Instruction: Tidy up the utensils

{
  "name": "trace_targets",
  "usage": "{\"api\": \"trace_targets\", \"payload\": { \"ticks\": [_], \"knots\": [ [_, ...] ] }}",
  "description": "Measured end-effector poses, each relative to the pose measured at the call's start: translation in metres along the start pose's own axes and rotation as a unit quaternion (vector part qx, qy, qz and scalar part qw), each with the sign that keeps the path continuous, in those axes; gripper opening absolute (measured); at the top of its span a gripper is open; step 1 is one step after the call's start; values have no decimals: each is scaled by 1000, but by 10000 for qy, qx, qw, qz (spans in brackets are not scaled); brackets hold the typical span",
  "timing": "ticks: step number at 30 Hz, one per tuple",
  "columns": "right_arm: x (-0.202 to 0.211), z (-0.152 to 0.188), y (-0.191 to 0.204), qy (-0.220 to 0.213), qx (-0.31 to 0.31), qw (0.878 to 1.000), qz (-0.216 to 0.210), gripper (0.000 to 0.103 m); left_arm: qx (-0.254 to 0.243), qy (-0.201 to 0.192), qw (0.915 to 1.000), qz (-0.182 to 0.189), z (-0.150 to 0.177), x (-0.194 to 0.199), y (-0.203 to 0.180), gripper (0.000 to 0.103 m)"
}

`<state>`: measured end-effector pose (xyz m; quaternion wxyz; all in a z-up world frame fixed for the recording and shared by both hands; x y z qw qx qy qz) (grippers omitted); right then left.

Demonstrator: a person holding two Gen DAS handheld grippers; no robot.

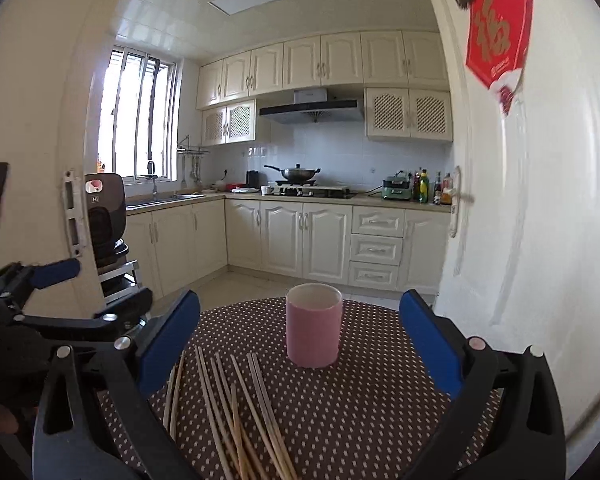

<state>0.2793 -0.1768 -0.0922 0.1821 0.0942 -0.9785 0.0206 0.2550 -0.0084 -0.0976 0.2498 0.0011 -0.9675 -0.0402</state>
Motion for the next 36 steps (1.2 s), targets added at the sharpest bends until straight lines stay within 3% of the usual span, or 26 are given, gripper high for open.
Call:
{"api": "trace_targets", "payload": {
  "ticks": [4, 8, 17, 22, 27, 36],
  "knots": [
    [-22, -12, -7, 140, -60, 9998, 92, 96, 36, 220, 9997, 75, -18, -24, -1, 95],
    [-37, -25, -13, 829, -209, 9963, 37, 96, 40, 947, 9955, 5, -33, -36, -1, 95],
    [-6, -91, -11, 1943, -346, 9801, -201, 96, 176, 1858, 9824, -108, -87, 15, 16, 95],
    [9, -116, -9, 2066, -189, 9780, -218, 96, 230, 2097, 9775, -22, -104, 32, 21, 95],
    [16, -129, -7, 1986, -149, 9796, -248, 96, 314, 1824, 9827, -87, -123, 49, 28, 95],
    [26, -149, -2, 1760, -39, 9842, -199, 96, 175, 1524, 9881, 122, -146, 61, 28, 95]
  ]
}}
Point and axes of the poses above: each gripper's, at about its wrist camera, not at the fingertips, and x roughly against the way its jaws point, y to its left, z to its underside, the point moved 10 cm from there along -x, roughly the way its jaws point, and after that the axes turned 9 degrees about y, right-handed, at the moved point
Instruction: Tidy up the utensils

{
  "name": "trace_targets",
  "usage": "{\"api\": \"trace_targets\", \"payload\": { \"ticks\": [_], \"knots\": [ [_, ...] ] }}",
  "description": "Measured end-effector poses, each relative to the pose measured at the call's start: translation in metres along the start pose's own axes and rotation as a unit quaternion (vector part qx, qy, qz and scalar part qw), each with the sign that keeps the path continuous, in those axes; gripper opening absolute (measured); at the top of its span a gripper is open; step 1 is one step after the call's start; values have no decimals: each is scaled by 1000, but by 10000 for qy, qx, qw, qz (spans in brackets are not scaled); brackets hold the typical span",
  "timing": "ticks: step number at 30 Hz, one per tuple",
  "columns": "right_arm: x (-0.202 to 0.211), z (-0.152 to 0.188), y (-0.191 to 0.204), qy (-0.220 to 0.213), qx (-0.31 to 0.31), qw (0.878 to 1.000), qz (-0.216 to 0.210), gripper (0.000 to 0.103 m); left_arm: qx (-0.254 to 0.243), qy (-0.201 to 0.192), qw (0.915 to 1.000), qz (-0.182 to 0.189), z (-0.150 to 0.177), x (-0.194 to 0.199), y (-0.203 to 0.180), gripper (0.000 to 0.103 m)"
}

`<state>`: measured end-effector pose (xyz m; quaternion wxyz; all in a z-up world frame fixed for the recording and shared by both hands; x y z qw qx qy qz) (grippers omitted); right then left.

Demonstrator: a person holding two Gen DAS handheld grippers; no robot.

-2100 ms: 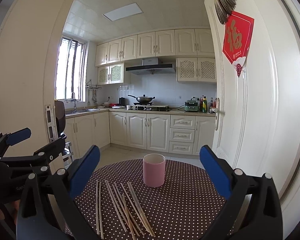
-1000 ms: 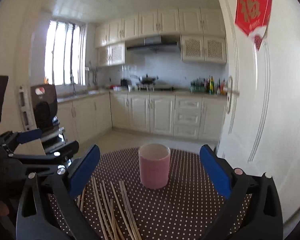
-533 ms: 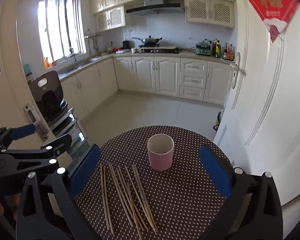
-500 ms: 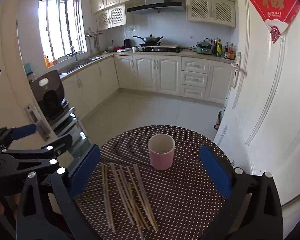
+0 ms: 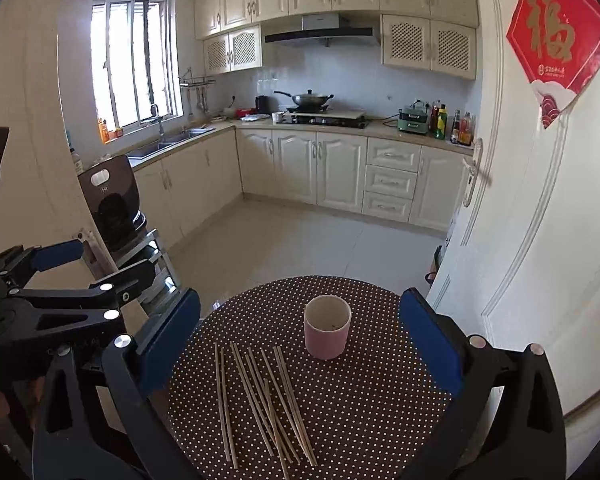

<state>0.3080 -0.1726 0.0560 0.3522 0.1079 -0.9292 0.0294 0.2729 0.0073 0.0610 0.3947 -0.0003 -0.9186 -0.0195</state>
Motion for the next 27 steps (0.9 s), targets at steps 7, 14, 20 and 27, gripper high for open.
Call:
{"api": "trace_targets", "payload": {
  "ticks": [7, 14, 20, 27],
  "knots": [
    [2, -4, 4, -76, -31, 9999, 86, 96, -119, -191, 9997, 22, -6, 8, 2, 95],
    [10, -6, 8, -143, 19, 9997, 203, 96, -131, -186, 9997, 114, -5, 11, 7, 95],
    [13, -1, 16, -84, 36, 9996, 253, 96, -150, -139, 9997, 156, 3, 12, 7, 95],
    [12, 11, 24, 54, 90, 9996, 252, 96, -123, 6, 9998, 166, 17, 10, 13, 95]
  ]
}}
Point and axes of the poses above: each gripper's, at about its wrist camera, not at the fingertips, and x roughly against the way its jaws point, y to its left, z to its underside, the point moved 10 cm from there along -x, roughly the way its jaws point, and after that the axes turned 9 degrees about y, right-handed, at the moved point
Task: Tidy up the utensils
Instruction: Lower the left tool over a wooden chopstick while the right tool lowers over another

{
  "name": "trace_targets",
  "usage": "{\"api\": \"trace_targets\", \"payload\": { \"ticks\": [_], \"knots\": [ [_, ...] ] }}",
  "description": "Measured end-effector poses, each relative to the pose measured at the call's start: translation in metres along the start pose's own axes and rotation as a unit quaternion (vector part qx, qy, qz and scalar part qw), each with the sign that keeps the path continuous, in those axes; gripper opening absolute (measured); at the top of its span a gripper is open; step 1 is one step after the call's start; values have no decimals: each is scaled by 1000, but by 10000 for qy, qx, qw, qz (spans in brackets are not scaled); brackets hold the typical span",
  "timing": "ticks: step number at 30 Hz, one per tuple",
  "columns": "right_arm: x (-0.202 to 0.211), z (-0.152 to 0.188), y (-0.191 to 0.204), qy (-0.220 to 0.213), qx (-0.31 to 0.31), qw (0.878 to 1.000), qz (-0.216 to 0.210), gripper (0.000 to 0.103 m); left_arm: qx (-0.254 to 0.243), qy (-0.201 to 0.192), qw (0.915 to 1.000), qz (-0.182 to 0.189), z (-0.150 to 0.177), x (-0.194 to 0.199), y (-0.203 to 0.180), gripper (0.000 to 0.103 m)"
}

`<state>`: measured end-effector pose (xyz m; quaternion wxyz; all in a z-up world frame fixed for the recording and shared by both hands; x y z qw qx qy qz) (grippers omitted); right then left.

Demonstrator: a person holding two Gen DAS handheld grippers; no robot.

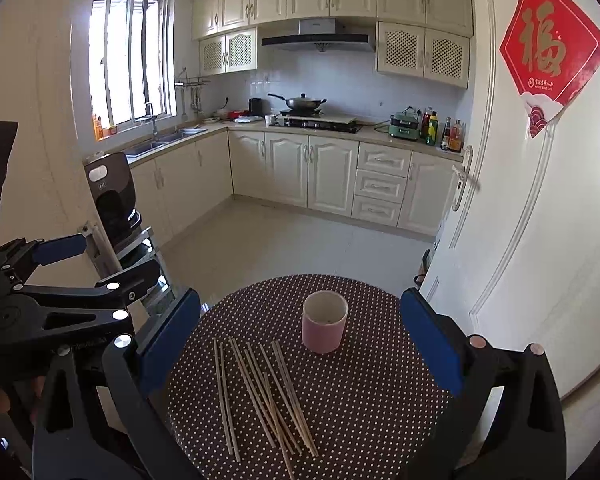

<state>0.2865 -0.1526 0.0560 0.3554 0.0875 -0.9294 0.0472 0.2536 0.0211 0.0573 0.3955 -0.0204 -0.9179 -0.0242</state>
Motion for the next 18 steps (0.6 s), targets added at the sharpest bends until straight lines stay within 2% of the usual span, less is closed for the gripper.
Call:
{"api": "trace_targets", "payload": {
  "ticks": [7, 10, 14, 16, 18],
  "knots": [
    [-7, 11, 14, 222, 188, 9996, -42, 96, 96, 404, 9990, 184, 20, -13, 7, 96],
    [-15, 19, 22, 383, 250, 9989, -92, 96, 49, 786, 9964, 317, 37, -28, 12, 95],
    [-29, 33, 31, 654, 252, 9974, -139, 94, 368, 1514, 9856, 658, 72, -56, 26, 95],
    [-39, 43, 35, 881, 182, 9958, -193, 85, 443, 1679, 9824, 687, 86, -65, 33, 95],
    [-48, 53, 35, 1083, 122, 9939, -172, 81, 399, 1783, 9804, 737, 95, -71, 34, 95]
  ]
}}
Point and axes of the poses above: each gripper's, at about its wrist camera, not at the fingertips, and x roughly against the way its jaws point, y to its left, z to its underside, the point moved 10 cm from there along -x, roughly the way its jaws point, and after that the axes turned 9 degrees about y, right-handed, at the moved point
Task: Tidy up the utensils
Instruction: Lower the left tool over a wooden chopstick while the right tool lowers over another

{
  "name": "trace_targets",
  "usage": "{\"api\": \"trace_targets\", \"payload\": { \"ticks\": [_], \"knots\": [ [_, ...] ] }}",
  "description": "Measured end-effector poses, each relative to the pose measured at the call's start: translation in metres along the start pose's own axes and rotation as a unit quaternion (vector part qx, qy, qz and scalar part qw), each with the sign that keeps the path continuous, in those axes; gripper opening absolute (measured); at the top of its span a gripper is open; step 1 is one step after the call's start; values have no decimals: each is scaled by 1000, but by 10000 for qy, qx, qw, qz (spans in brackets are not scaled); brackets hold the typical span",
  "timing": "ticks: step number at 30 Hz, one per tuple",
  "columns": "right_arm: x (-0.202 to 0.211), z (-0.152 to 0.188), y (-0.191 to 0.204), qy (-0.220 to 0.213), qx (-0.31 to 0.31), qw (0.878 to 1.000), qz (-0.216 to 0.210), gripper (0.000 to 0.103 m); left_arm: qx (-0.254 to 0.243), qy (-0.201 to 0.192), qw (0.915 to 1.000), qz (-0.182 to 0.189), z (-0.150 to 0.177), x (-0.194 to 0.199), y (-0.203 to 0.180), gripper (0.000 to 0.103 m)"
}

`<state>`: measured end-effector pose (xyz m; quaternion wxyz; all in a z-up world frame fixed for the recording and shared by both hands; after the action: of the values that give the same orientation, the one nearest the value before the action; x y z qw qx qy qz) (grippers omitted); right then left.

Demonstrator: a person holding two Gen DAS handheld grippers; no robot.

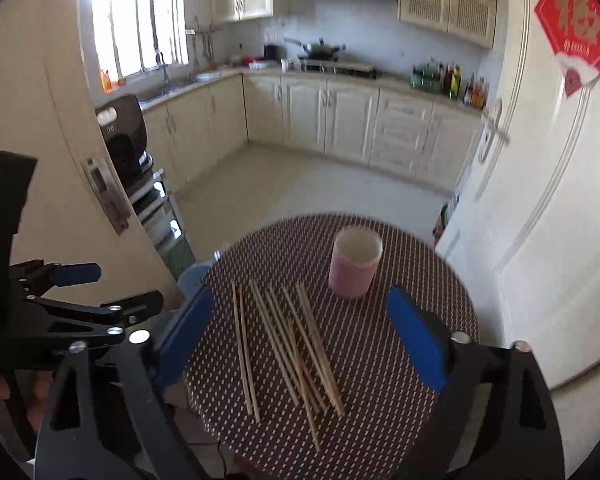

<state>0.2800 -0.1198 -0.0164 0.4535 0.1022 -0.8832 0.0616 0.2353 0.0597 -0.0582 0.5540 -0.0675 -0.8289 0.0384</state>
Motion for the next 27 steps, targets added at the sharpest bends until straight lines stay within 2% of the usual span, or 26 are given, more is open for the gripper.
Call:
{"api": "trace_targets", "payload": {
  "ticks": [3, 7, 12, 13, 14, 15, 18, 19, 21, 27],
  "knots": [
    [-12, 8, -2, 182, -53, 9998, 47, 73, -52, 260, 9996, 86, 11, -20, 3, 95],
    [-42, 26, -11, 736, -278, 9968, -137, 61, 105, 1000, 9946, 251, 30, -68, 14, 95],
    [-90, 48, -22, 1345, -269, 9898, -376, 48, 519, 1606, 9846, 454, 45, -125, 29, 77],
    [-101, 52, -24, 1461, -227, 9882, -404, 45, 569, 1695, 9829, 429, 47, -134, 31, 67],
    [-116, 58, -27, 1630, -172, 9853, -491, 42, 648, 1787, 9808, 438, 48, -146, 32, 64],
    [-125, 61, -29, 1739, -174, 9829, -581, 39, 695, 1833, 9796, 433, 48, -154, 31, 58],
    [-154, 74, -38, 2138, -209, 9726, -894, 35, 733, 1934, 9782, 169, 46, -177, 30, 50],
    [-162, 76, -40, 2231, -199, 9694, -1005, 34, 807, 1988, 9764, 237, 45, -184, 28, 46],
    [-172, 77, -43, 2316, -138, 9659, -1149, 33, 1021, 2002, 9738, 337, 38, -196, 23, 45],
    [-196, 78, -42, 2528, 264, 9564, -1440, 33, 1140, 2082, 9714, -38, 26, -231, 22, 45]
  ]
}}
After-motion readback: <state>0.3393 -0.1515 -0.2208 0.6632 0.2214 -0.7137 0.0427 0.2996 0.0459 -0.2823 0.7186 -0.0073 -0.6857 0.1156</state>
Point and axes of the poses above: each gripper's, at about its wrist camera, not at the fingertips, and x roughly against the way its jaws point, y to its left, z to its underside, the point moved 10 cm from there along -x, roughly the way its jaws point, and after that the axes turned 9 degrees about y, right-handed, at the moved point
